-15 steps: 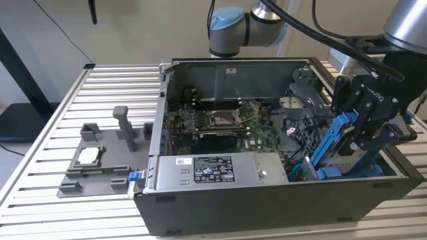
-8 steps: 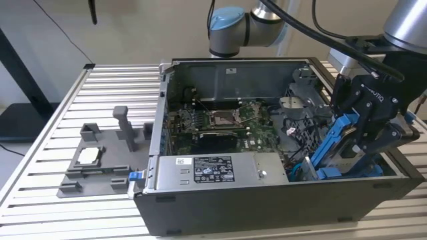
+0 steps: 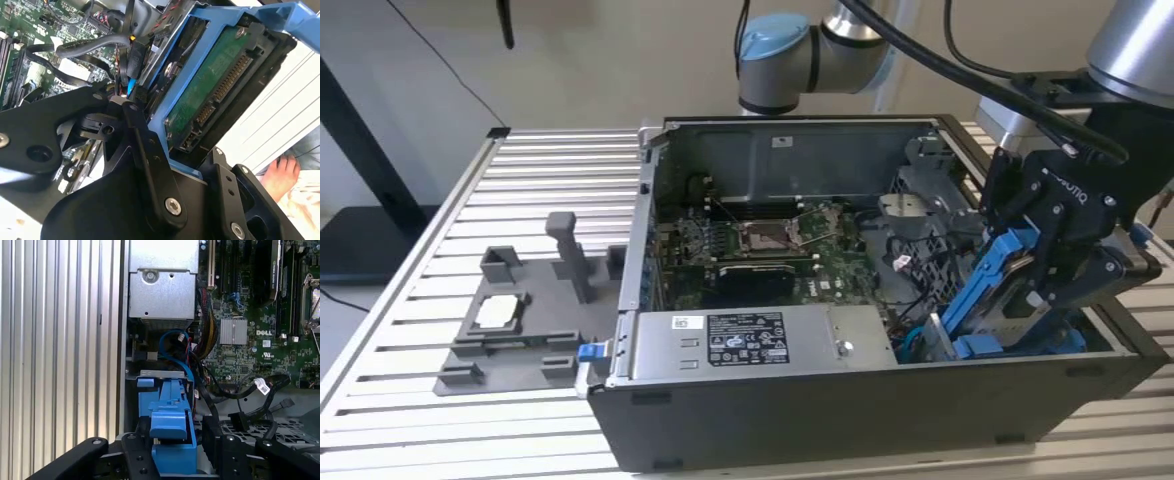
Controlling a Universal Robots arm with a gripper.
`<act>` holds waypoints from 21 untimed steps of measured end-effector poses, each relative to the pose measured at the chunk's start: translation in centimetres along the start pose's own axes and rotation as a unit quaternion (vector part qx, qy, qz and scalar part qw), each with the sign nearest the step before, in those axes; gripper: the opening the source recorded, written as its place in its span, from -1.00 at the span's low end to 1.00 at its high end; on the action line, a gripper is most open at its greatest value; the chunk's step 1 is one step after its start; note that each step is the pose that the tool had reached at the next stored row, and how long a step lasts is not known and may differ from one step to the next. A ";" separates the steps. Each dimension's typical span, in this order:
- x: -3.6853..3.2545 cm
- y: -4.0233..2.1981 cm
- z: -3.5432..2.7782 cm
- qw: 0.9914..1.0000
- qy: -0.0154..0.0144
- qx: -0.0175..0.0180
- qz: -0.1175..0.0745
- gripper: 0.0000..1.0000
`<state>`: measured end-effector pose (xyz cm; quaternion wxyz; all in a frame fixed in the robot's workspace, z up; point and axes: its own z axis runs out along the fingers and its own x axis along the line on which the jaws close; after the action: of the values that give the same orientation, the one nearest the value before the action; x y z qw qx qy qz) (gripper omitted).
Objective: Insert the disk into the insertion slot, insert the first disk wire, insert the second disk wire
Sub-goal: 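Insert the disk into the insertion slot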
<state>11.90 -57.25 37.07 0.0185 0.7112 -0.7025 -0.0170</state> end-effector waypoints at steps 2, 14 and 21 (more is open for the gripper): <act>0.00 0.00 -0.01 1.000 0.000 0.000 0.000 0.10; -0.09 0.00 0.03 1.000 -0.007 0.002 0.000 -0.35; -0.08 -0.02 0.03 1.000 -0.007 0.002 -0.001 -0.20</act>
<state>11.91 -57.16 37.04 0.0121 0.7114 -0.7023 -0.0211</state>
